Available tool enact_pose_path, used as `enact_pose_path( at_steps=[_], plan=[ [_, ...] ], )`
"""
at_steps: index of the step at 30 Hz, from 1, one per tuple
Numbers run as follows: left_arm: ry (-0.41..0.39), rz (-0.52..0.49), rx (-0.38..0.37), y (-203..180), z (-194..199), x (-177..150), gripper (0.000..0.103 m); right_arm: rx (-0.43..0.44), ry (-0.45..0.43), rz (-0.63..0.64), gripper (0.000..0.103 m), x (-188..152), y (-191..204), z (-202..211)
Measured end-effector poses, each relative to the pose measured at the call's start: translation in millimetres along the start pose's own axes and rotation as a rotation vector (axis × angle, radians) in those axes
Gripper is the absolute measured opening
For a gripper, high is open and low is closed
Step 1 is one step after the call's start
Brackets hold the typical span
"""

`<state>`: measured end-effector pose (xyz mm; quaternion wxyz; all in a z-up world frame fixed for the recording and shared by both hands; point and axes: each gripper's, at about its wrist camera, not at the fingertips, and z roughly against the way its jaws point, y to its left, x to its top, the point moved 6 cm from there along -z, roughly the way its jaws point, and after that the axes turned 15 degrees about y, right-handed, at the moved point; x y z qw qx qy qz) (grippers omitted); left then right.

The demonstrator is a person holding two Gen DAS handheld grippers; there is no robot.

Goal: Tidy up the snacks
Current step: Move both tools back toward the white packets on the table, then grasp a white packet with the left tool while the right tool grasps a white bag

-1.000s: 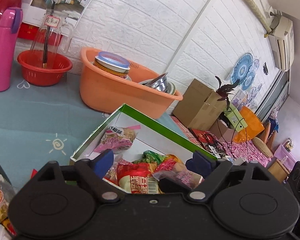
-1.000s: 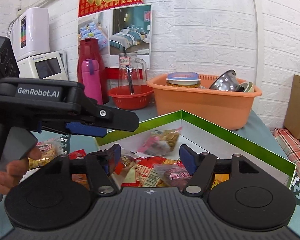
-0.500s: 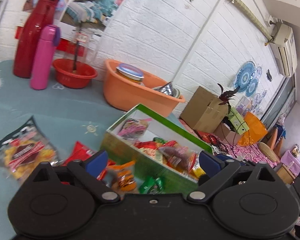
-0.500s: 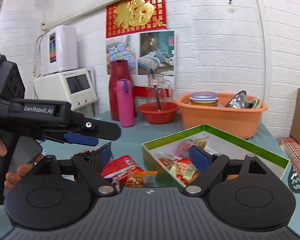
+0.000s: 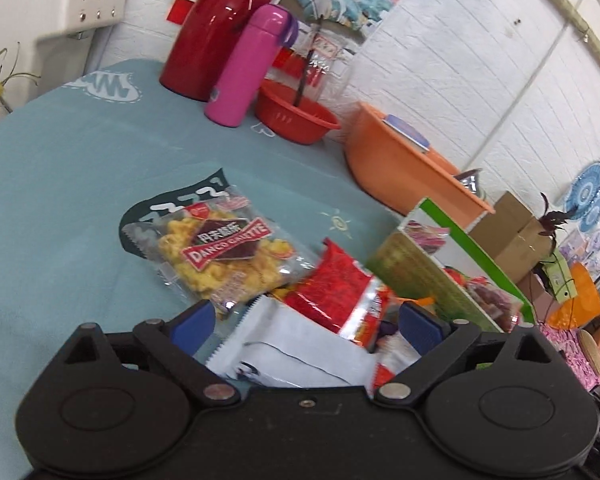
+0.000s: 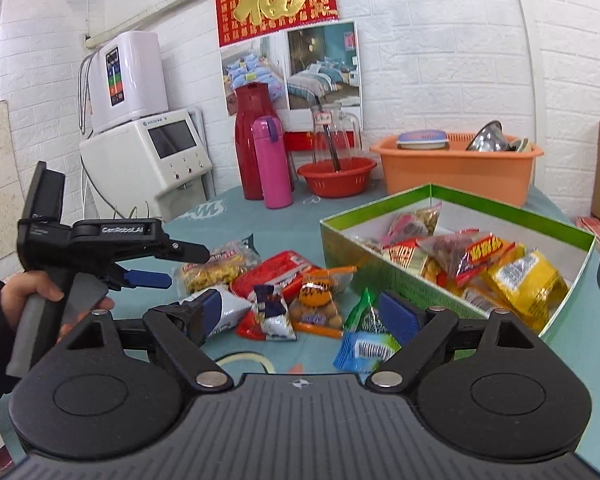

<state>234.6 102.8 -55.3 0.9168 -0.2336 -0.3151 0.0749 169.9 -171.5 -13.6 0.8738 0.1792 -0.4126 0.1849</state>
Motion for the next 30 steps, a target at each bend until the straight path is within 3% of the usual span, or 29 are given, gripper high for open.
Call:
enact_pose_path(
  at_steps=[3,6,8,12,18,19,20,21,22,28,30],
  plan=[
    [-0.001,0.012,0.023,12,-11,2,0.103,0.006,0.023,-0.014,0.103,-5,2,-4],
    [0.039,0.005,-0.01,16,-16,-4,0.103,0.021,0.043,-0.01,0.103,-12,7,-8],
    [0.078,-0.038,-0.034,12,-20,-11,0.081,0.031,0.061,-0.006,0.103,-16,10,-13],
    [0.107,-0.095,-0.083,1,-16,-24,0.066,0.062,0.097,-0.02,0.103,-22,16,-26],
    [0.185,-0.169,-0.171,-23,-11,-65,0.063,0.115,0.15,-0.045,0.103,-34,22,-40],
    [0.184,-0.174,-0.171,-26,-10,-68,0.065,0.12,0.159,-0.047,0.103,-36,23,-42],
    [0.182,-0.168,-0.171,-27,-9,-70,0.074,0.125,0.173,-0.05,0.103,-37,23,-45],
    [0.176,-0.154,-0.18,-27,-7,-71,0.092,0.129,0.182,-0.052,0.103,-39,25,-47],
    [0.168,-0.136,-0.191,-26,-6,-70,0.101,0.137,0.182,-0.05,0.103,-39,26,-47],
    [0.15,-0.045,-0.223,-15,-5,-59,0.103,0.134,0.128,-0.047,0.101,-24,24,-41],
    [0.149,-0.037,-0.222,-12,-4,-59,0.103,0.164,0.108,-0.044,0.085,-19,24,-39]
  ],
)
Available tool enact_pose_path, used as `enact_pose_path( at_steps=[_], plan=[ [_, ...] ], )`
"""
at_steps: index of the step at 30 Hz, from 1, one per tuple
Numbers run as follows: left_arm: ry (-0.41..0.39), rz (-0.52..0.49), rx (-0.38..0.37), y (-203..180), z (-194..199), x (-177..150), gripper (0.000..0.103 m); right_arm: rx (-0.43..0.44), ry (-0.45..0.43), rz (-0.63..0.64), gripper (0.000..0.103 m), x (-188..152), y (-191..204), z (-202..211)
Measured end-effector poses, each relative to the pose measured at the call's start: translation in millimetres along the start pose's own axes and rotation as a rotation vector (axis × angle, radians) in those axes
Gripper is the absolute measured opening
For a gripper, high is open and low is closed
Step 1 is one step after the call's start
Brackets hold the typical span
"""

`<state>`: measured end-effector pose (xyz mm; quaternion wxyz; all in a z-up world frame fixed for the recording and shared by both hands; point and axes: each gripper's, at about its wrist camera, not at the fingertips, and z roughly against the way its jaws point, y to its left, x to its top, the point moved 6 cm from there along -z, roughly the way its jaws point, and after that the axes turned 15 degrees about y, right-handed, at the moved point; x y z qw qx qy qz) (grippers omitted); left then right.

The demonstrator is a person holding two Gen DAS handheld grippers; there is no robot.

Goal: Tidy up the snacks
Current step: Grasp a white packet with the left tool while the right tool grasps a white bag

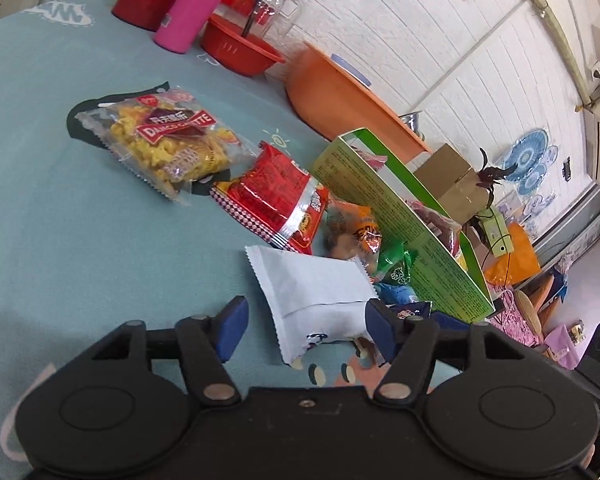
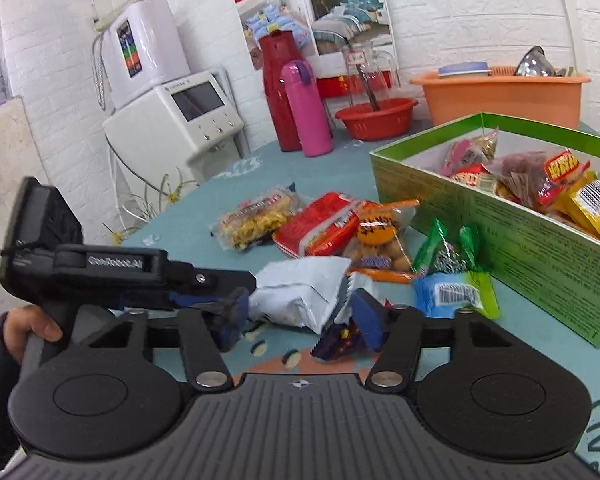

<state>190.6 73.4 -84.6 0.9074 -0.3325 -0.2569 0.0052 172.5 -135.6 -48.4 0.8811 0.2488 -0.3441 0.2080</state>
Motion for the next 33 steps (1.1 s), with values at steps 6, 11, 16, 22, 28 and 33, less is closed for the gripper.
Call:
enact_pose_path(
  at_steps=[6,11,16,22,28,33],
  plan=[
    [-0.009,0.017,-0.016,3,4,1,0.103,0.005,0.044,0.055,0.083,3,8,-19],
    [-0.005,0.012,-0.03,0,3,3,0.103,-0.042,0.108,-0.009,0.086,8,-14,-41],
    [-0.007,0.018,-0.04,2,0,6,0.103,-0.013,0.116,-0.028,0.086,7,-20,-45],
    [-0.02,0.029,-0.023,8,-2,12,0.103,0.039,0.138,-0.029,0.087,13,-18,-55],
    [-0.037,0.044,-0.024,13,6,15,0.103,0.15,0.148,-0.006,0.087,11,-6,-53],
    [-0.05,0.053,-0.024,17,14,18,0.103,0.105,0.085,0.017,0.087,19,-2,-41]
  ],
)
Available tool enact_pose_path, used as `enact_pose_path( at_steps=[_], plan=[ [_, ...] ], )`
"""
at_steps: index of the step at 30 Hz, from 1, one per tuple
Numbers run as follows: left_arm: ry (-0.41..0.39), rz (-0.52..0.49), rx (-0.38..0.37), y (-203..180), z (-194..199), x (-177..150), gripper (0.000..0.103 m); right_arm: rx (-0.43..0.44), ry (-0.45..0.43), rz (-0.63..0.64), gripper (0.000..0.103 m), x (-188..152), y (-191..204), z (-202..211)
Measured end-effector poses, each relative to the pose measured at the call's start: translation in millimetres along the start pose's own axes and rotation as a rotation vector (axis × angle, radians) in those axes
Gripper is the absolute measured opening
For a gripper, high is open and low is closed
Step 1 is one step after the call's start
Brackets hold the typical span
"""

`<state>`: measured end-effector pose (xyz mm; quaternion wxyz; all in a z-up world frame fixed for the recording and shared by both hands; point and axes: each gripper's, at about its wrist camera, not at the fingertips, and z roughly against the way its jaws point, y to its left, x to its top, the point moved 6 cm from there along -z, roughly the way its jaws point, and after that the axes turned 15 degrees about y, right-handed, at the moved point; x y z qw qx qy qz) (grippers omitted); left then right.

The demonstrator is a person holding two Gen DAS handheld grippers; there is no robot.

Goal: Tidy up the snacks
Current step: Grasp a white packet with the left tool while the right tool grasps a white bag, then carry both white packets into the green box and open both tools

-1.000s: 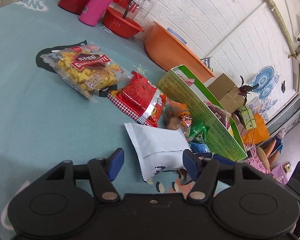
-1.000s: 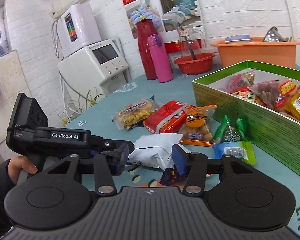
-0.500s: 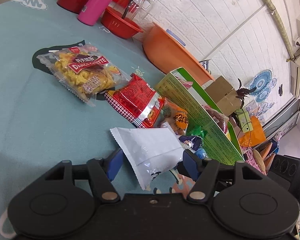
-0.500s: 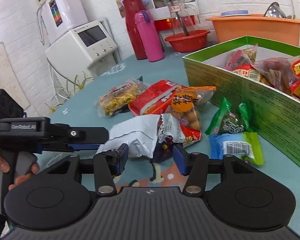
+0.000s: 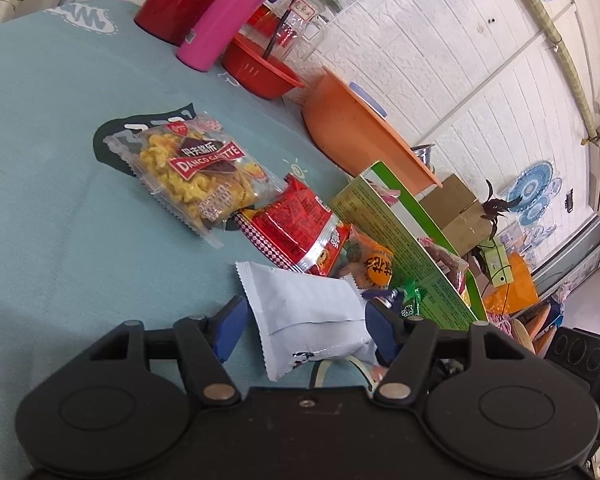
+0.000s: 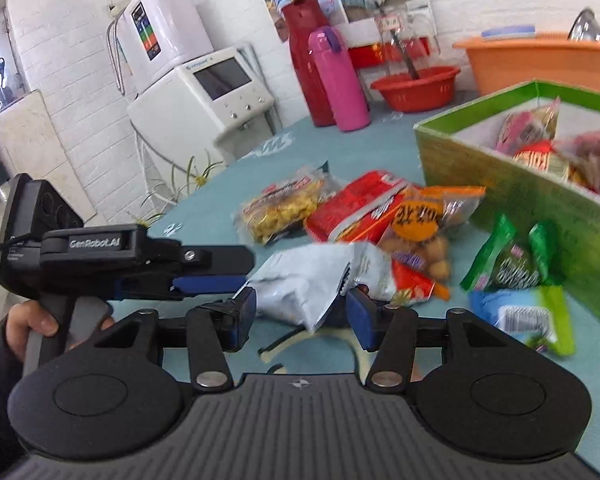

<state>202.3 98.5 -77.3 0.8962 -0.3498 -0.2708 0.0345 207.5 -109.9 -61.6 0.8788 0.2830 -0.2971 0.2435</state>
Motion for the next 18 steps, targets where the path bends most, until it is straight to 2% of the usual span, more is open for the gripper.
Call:
enact_pose_path(
  at_steps=[5,9,12,15,18],
  plan=[
    [0.015,-0.018,0.013,-1,-4,-3,0.103,0.015,0.038,-0.01,0.087,2,0,-14],
    [0.02,0.002,0.003,4,-6,-4,0.103,0.011,0.064,-0.034,0.082,-2,-1,-26],
    [0.015,0.012,0.006,5,-6,-3,0.103,0.01,0.062,-0.061,0.084,-1,-3,-27],
    [0.015,0.021,0.003,6,-4,-3,0.103,0.001,0.044,-0.098,0.091,1,-5,-23],
    [0.012,0.043,-0.008,9,-1,-3,0.103,0.001,0.025,-0.108,0.092,4,-6,-18]
  ],
)
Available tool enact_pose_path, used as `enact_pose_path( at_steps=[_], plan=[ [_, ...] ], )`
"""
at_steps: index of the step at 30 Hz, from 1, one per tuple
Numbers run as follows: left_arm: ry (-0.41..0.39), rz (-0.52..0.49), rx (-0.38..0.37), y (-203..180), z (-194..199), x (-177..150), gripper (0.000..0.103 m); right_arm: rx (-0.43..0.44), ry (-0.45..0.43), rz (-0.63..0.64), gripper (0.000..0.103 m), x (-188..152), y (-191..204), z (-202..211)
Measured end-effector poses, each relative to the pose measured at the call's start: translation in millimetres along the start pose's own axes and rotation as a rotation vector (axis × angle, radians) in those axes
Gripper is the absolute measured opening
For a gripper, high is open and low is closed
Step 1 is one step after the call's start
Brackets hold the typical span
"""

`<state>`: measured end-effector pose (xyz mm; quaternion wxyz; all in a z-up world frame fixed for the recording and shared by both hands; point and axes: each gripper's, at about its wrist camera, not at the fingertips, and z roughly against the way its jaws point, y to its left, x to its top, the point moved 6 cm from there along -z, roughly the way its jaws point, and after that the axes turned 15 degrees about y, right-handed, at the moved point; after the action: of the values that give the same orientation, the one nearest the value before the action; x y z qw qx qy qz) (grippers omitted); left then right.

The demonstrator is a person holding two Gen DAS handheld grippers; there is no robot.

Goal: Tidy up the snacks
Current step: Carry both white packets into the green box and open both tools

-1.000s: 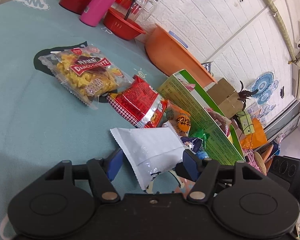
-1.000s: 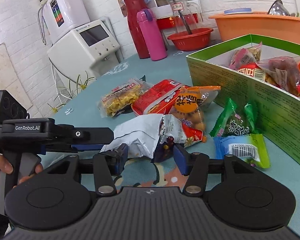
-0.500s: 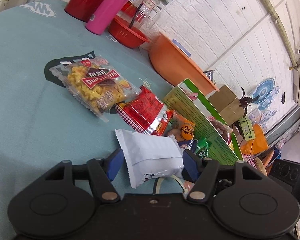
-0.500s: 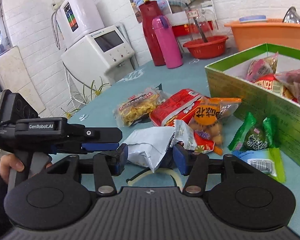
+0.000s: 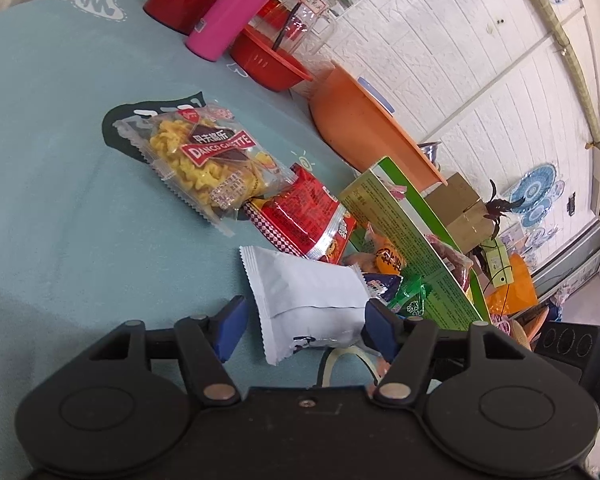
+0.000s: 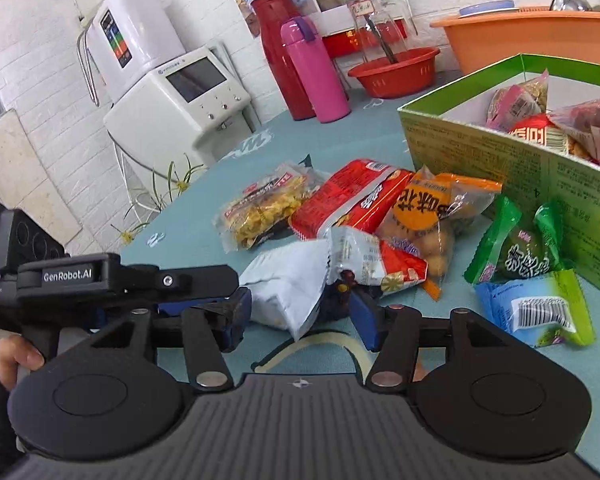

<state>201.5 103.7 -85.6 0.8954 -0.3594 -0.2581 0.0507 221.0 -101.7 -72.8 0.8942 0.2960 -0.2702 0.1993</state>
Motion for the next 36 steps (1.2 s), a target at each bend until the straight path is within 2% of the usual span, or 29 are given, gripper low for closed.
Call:
enact_pose_path(
  at_steps=[4,5,6,7,8,9,10,11,15,20,24,29,36],
  plan=[
    [-0.005,0.034,-0.031,5,1,3,0.103,0.029,0.016,-0.044,0.09,7,-5,-7],
    [-0.006,0.035,-0.035,5,1,3,0.103,0.033,0.024,-0.052,0.083,7,-7,-10],
    [-0.005,0.032,-0.033,4,-1,4,0.103,0.04,0.027,-0.055,0.071,7,-6,-13],
    [0.004,0.026,-0.03,3,-3,3,0.096,0.054,0.031,-0.053,0.068,7,-5,-16],
    [0.014,0.022,-0.02,2,-6,2,0.078,0.065,0.035,-0.054,0.056,6,-4,-18],
    [0.008,0.013,0.01,0,-6,1,0.06,0.072,0.036,-0.056,0.054,5,-2,-20],
    [0.012,0.005,0.032,-2,-6,-1,0.048,0.058,0.029,-0.049,0.052,4,-1,-18],
    [0.009,0.0,0.036,-5,-5,-3,0.044,0.043,0.026,-0.035,0.047,3,1,-16],
    [-0.033,-0.071,0.037,-31,9,-7,0.044,0.042,-0.014,-0.008,0.045,1,10,6],
    [-0.079,-0.164,0.005,-73,20,5,0.044,0.019,-0.134,0.029,0.045,12,18,44],
    [-0.081,-0.231,-0.028,-105,14,21,0.044,-0.025,-0.225,0.049,0.045,24,13,73],
    [-0.073,-0.318,-0.048,-142,-8,42,0.044,-0.08,-0.3,0.044,0.045,39,-6,101],
    [-0.022,-0.342,-0.106,-171,-60,71,0.045,-0.163,-0.359,-0.004,0.045,56,-50,123]
  ],
)
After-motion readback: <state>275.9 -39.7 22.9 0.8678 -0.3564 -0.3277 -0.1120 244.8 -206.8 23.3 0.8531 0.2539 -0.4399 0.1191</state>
